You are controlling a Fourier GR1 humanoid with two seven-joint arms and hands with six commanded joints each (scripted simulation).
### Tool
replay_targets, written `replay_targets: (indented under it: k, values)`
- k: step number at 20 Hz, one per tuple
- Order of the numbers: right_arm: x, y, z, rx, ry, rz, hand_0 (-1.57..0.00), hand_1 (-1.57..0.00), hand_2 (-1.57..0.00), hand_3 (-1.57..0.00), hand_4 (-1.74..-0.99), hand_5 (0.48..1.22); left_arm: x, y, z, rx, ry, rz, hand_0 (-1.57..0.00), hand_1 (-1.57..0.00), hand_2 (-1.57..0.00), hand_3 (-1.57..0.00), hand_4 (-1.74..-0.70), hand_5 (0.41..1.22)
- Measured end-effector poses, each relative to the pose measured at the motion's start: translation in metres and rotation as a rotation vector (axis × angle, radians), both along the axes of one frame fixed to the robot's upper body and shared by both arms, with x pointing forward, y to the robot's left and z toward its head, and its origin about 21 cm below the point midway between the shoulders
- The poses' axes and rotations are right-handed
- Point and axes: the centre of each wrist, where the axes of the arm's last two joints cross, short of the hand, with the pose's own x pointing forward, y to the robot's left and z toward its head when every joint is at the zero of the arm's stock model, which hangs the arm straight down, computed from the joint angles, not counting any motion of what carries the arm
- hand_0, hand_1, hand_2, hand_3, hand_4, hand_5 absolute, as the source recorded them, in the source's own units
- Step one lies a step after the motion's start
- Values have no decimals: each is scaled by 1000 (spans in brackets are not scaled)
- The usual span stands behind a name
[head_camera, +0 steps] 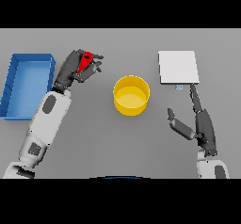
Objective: Pick up the red beaker and tilt it to pour out 1 green nut into yellow bowl. Pick up the yellow bowl and place it on the metallic measuring scale.
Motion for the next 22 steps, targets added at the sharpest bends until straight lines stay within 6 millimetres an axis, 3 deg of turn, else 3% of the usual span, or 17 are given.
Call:
replay_targets:
  k: [5, 10, 15, 17, 18, 22]
  values:
    - [2, 1, 4, 9, 11, -6, 1, 1, 1, 1, -1255, 681, -8, -24, 10, 147, 10, -26, -1567, -1567, -1567, -1565, -1736, 1117]
    - [2, 3, 5, 28, 22, 1, 1, 1, 1, 1, -1256, 690, -5, -40, 23, 527, -50, -48, -1570, -1570, -1570, -1569, -1739, 1127]
    - [-2, 6, 4, 29, 16, 4, 1, 1, 1, 1, -1274, 704, -1, -60, 35, 846, -145, -130, -1571, -1571, -1571, -1570, -1740, 1190]
    - [-2, 4, 6, 24, 9, 1, 1, 1, 1, 1, -1284, 705, 1, -61, 36, 939, -175, -169, -1571, -1571, -1571, -1571, -1649, 1201]
    - [-2, 5, 5, 35, 9, 7, 1, 1, 1, 1, -1283, 702, 3, -64, 40, 993, -188, -194, -1571, -1571, -1571, -1571, -1666, 1205]
    - [-4, 5, -1, 71, 13, -1, 1, 1, 1, 1, -1292, 678, 5, -81, 51, 1204, -228, -303, -1571, -1571, -1571, -1277, -1701, 1215]
